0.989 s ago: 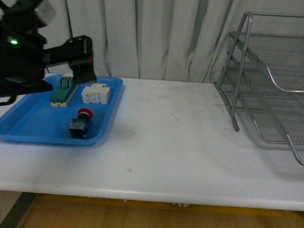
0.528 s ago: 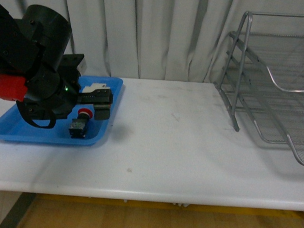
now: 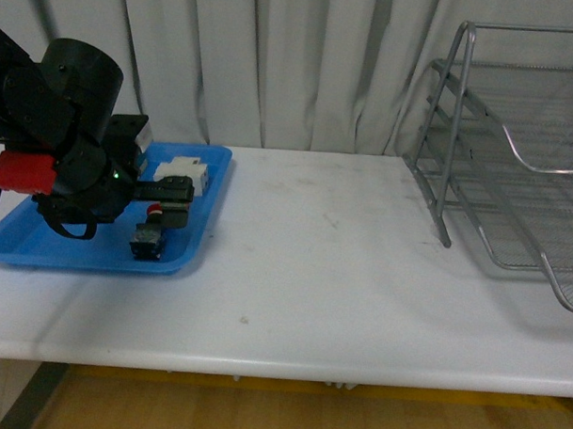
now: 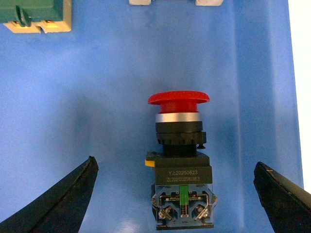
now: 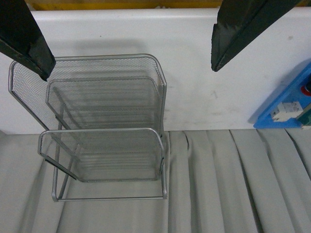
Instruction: Place button on rack with both arms
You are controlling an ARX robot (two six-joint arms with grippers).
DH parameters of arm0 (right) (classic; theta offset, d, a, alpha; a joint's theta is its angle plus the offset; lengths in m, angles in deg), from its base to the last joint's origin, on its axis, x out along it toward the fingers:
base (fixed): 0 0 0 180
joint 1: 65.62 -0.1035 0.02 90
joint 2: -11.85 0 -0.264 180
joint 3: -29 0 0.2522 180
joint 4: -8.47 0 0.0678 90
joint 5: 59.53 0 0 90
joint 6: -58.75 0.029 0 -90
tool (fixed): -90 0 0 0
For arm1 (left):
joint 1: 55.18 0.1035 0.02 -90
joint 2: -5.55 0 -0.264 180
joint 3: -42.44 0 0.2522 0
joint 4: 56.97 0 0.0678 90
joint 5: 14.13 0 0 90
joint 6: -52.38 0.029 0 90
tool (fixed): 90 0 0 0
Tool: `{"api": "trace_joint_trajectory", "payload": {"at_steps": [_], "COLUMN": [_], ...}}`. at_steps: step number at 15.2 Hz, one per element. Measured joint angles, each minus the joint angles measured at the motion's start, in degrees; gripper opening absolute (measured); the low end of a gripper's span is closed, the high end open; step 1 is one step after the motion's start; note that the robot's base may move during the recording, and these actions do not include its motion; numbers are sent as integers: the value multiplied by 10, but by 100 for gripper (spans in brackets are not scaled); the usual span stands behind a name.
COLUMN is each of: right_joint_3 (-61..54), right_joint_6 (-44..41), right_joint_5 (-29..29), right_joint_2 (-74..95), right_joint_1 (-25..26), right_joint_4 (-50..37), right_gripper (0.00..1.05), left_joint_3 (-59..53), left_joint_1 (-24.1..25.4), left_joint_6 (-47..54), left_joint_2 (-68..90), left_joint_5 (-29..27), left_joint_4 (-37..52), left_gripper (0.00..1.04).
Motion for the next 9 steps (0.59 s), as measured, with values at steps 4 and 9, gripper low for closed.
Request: {"api": "trace_joint_trajectory", "payload": {"at_steps": [4,9], "right_joint_3": [0,0], "right_joint_6": [0,0], "right_joint_5": [0,0], "right_joint_2": [0,0], "right_joint_1": [0,0], "right_joint_4": [0,0], "right_gripper": [98,98], "left_joint_3": [19,36], "left_joint_1": [-4,-11], "left_joint_6": [2,40], "left_joint_2": [16,48], "left_joint_5": [0,-37], "left_joint_4": [-13,-30], "left_gripper": [98,98]}}
